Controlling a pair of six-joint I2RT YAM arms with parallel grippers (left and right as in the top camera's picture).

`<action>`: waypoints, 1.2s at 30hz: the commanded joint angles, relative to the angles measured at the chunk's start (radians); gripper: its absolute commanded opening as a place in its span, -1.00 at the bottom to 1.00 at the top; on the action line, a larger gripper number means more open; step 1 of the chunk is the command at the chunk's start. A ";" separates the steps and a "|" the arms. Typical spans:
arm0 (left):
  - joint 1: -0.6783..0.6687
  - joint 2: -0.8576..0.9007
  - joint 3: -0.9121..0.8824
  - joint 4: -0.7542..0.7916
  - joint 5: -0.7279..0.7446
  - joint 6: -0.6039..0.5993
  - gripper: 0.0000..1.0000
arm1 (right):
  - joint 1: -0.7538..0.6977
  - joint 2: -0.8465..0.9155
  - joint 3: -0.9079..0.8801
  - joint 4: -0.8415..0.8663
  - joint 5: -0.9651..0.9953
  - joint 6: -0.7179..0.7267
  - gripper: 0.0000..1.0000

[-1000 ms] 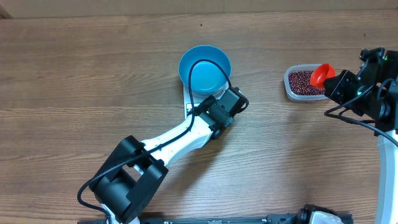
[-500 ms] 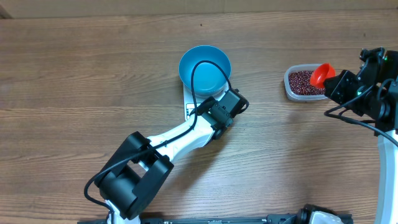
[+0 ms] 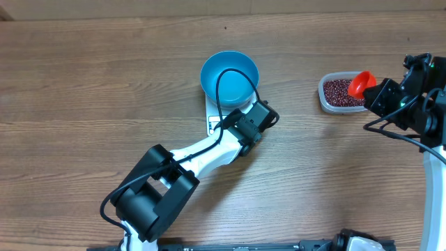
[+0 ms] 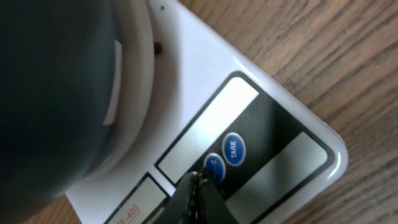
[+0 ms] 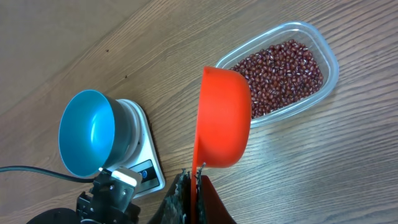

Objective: Scoop item into bowl and weigh 150g on scale
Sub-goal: 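Press the scale's tare button with the left gripper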

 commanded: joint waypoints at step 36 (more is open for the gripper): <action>0.012 0.072 -0.002 -0.005 0.018 -0.027 -0.92 | -0.003 -0.007 0.034 -0.011 0.010 -0.024 -0.93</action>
